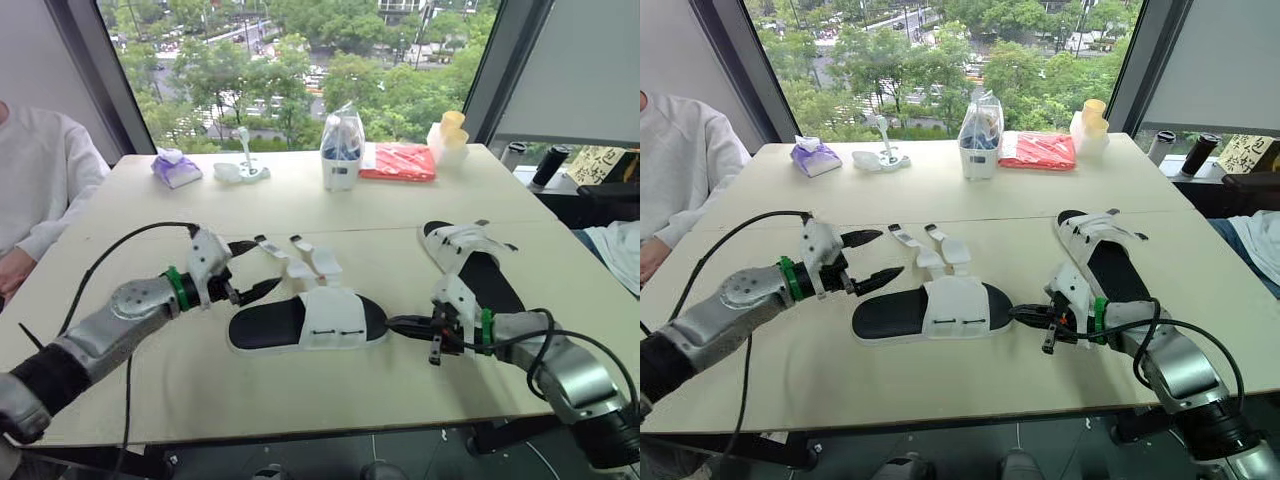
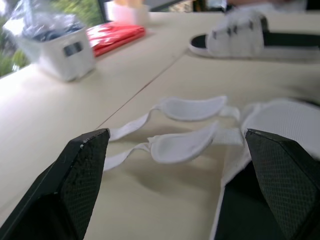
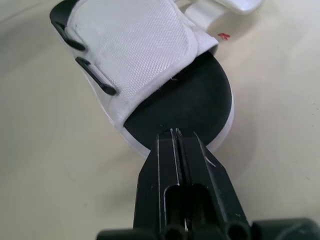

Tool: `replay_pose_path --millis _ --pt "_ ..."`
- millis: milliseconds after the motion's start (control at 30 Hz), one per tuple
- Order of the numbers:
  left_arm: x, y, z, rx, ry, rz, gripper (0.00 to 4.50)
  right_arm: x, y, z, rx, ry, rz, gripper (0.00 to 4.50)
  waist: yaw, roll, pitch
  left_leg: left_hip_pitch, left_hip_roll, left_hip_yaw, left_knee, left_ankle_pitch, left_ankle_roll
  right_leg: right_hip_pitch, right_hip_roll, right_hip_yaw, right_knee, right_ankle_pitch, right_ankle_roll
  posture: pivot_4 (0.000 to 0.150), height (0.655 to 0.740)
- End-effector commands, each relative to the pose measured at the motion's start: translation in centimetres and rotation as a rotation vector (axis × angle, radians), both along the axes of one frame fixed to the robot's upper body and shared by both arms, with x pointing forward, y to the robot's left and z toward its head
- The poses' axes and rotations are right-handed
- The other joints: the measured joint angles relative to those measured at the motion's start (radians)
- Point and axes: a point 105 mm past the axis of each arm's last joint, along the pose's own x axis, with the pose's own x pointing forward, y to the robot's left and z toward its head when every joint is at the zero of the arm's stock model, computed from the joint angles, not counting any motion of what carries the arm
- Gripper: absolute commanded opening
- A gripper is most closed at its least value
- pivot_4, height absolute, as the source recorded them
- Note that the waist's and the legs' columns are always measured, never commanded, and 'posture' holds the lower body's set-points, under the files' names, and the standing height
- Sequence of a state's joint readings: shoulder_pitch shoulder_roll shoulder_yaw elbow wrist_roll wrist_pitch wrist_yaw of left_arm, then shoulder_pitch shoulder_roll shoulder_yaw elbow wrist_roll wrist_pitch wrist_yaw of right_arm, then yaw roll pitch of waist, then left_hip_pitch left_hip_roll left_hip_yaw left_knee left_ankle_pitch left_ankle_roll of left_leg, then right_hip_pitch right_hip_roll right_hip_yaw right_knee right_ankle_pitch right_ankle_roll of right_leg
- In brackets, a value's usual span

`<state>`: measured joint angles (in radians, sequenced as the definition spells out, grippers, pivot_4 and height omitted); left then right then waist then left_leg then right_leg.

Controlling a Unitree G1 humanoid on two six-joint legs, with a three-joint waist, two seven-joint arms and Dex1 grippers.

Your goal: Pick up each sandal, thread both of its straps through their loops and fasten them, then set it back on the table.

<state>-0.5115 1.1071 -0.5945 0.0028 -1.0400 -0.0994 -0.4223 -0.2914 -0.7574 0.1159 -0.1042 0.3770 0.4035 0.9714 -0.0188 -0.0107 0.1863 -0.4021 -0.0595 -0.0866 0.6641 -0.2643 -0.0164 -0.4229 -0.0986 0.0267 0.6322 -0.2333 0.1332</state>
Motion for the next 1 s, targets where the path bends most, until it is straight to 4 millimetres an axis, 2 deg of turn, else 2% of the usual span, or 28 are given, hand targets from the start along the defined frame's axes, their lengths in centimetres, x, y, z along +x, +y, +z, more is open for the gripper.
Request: replay_pose_path --millis 33,133,233,500,733,833,900,1000 --pt "-1.0 -0.3 -0.6 -0.07 0.059 0.055 4.5 0.7 1.1 1.0 0.032 -0.045 0.054 0.02 0.001 0.0 0.0 0.0 0.001 0.0 0.0 0.0 0.0 0.0 0.001 0.0 0.0 0.0 0.0 0.15 0.74" --pt "-2.1 -0.8 -1.5 -0.159 0.133 0.086 4.5 1.1 1.4 0.9 0.023 -0.05 0.08 0.02 0.003 0.0 0.0 0.001 0.001 0.001 0.0 0.0 0.0 0.0 0.002 0.0 0.0 0.0 0.0 0.15 0.74" --pt "-2.5 -0.7 -1.5 -0.253 0.173 0.134 4.5 1.5 1.8 0.6 0.019 -0.039 0.104 0.02 0.008 0.0 0.0 0.0 0.001 0.001 0.0 0.0 0.0 0.0 0.001 0.0 -0.001 0.0 -0.001 0.15 0.74" --pt "-1.9 -0.6 -0.3 -0.432 0.189 0.25 4.5 1.1 3.3 -1.3 -0.015 0.022 0.212 0.02 0.007 -0.001 0.0 0.001 0.001 0.001 0.0 0.001 -0.001 0.001 0.001 0.0 -0.001 0.001 -0.002 0.15 0.74" --pt "-1.3 -1.2 -1.0 -0.456 0.298 0.22 4.5 1.4 5.1 -2.7 -0.004 0.032 0.257 0.02 0.002 -0.001 0.0 0.004 0.002 0.002 -0.001 0.001 -0.001 0.003 0.003 0.0 -0.001 0.002 -0.003 0.15 0.74" --pt "-1.5 -1.9 -0.6 -0.494 0.38 0.126 4.5 1.6 5.4 -3.0 -0.009 0.026 0.263 0.02 -0.001 -0.001 0.0 0.014 0.002 0.002 -0.003 0.001 -0.001 0.013 0.004 0.0 -0.002 0.001 -0.003 0.15 0.74" --pt "-0.1 -1.3 -0.4 -0.555 0.45 0.149 4.5 1.8 5.7 -3.2 -0.013 0.022 0.272 0.02 0.0 -0.001 0.0 0.017 0.002 0.002 -0.003 0.001 -0.001 0.015 0.005 0.0 -0.002 0.002 -0.003 0.15 0.74" --pt "1.9 -0.2 -1.4 -0.528 0.532 0.221 4.5 2.0 5.9 -3.4 -0.017 0.019 0.28 0.02 -0.003 -0.001 0.0 0.02 0.003 0.001 -0.003 0.001 -0.001 0.018 0.007 0.0 -0.002 0.002 -0.004 0.15 0.74"
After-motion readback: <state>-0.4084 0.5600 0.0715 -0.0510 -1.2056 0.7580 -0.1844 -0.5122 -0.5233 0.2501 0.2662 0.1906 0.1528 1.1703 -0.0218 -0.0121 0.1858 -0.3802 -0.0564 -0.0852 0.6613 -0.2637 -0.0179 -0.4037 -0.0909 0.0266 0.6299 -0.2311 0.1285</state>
